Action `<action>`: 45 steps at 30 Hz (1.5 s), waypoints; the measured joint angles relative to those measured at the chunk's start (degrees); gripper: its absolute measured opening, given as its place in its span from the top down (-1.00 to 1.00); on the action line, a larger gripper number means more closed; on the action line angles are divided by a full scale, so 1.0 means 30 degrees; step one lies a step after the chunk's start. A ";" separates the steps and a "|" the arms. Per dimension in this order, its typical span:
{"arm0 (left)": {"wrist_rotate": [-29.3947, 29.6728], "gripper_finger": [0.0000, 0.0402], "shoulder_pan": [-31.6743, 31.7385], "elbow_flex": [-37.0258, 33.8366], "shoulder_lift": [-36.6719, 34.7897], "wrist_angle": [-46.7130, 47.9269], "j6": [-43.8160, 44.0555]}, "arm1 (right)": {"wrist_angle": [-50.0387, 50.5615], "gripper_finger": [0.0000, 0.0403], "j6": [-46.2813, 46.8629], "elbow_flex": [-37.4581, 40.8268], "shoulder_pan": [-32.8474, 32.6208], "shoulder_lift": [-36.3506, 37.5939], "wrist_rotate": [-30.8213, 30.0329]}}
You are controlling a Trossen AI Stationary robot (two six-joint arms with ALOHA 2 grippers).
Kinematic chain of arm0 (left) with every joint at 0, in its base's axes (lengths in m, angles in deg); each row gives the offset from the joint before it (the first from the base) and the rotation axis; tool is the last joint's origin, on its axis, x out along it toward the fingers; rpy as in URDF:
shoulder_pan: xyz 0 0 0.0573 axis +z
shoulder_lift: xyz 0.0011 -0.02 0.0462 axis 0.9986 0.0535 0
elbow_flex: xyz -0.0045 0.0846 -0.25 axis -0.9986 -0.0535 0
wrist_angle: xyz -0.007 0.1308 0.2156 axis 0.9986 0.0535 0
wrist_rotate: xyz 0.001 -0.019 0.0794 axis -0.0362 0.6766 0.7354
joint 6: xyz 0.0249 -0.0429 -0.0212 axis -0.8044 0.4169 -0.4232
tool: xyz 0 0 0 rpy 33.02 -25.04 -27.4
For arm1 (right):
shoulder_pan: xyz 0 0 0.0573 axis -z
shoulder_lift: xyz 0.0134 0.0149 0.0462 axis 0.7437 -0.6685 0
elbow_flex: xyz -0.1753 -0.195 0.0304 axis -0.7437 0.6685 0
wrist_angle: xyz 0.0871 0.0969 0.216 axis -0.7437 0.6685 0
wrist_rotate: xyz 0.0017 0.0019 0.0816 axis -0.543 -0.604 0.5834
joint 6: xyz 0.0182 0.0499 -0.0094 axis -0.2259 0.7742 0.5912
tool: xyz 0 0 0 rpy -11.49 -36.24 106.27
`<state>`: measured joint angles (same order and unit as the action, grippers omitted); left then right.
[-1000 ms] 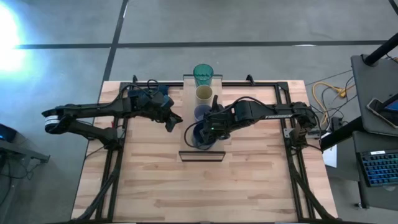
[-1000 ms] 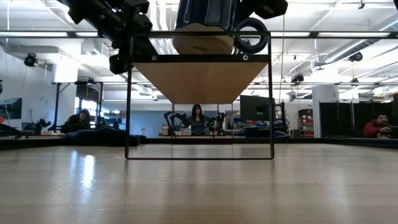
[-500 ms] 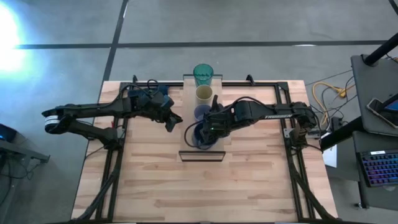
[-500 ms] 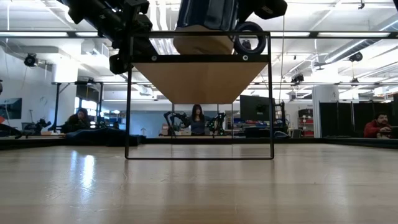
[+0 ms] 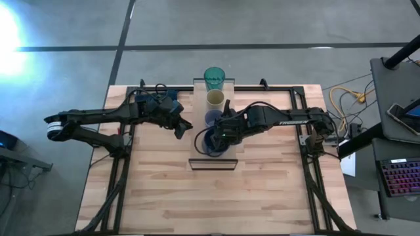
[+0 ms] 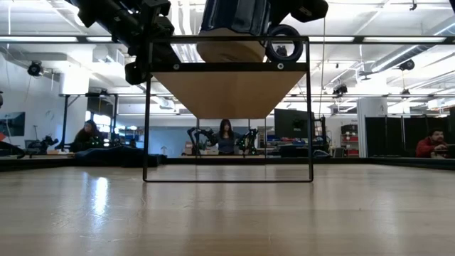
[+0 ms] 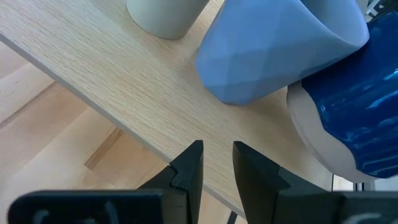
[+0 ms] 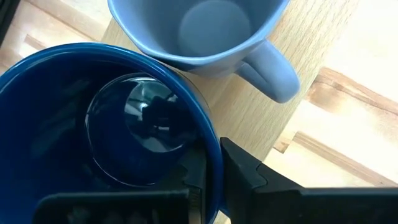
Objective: Stack small to large cups/mugs on shelf
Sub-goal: Put the dark blue mug on the shelf
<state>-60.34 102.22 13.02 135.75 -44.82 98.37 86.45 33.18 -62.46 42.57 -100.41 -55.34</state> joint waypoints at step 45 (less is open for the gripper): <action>0.0000 0.64 0.0000 0.0000 0.0000 0.0007 -0.0106 | -0.1312 0.72 0.0143 0.0826 0.0007 0.0000 0.0505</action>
<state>-60.34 102.22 13.02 135.75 -44.80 98.05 82.52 33.61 -59.98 42.59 -100.41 -53.83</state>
